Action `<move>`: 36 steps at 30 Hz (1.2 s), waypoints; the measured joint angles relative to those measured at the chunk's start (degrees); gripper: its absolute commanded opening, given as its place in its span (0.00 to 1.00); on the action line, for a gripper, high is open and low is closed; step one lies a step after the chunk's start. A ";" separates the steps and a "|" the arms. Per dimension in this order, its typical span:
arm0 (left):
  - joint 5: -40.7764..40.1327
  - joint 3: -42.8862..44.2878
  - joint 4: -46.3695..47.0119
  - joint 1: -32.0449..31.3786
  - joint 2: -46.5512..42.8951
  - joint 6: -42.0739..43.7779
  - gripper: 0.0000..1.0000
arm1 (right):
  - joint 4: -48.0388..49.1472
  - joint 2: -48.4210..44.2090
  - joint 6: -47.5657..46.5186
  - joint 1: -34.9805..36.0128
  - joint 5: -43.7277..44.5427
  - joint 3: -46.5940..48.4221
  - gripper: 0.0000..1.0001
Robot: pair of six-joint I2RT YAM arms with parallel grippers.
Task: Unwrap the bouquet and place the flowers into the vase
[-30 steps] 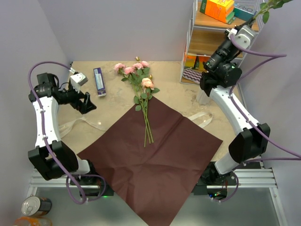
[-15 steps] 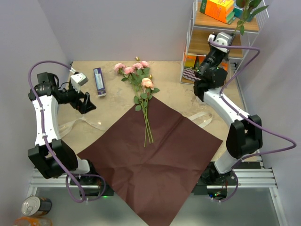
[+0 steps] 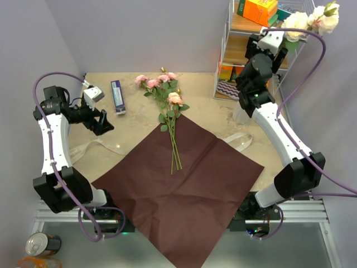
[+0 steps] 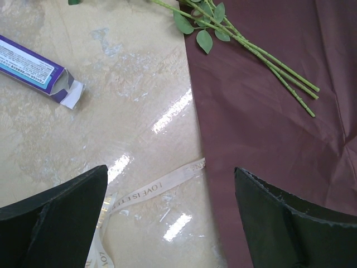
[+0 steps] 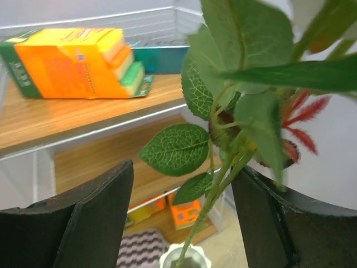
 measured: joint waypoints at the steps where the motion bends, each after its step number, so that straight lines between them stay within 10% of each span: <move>1: -0.02 0.00 -0.07 0.00 -0.31 0.02 0.99 | -5.16 0.00 2.08 0.00 -0.96 2.10 0.74; 14: -0.57 0.00 -1.31 0.04 -5.07 0.46 0.99 | -50.62 2.67 21.75 0.00 -16.37 16.28 0.83; 23: -1.31 0.81 -2.56 0.04 -5.86 0.55 0.99 | -51.95 -8.11 22.12 9.53 -23.17 5.73 0.94; 27: -1.60 0.85 -2.34 0.04 -6.47 -0.48 0.99 | -52.70 -6.91 20.90 18.18 -22.18 10.75 0.79; 30: -1.70 0.85 -1.86 0.04 -6.69 -1.55 1.00 | -53.24 -4.26 22.01 19.58 -24.48 12.33 0.51; 36: -1.70 0.85 -1.66 0.04 -7.06 -1.68 0.95 | -52.52 2.69 24.63 20.90 -29.83 5.35 0.45</move>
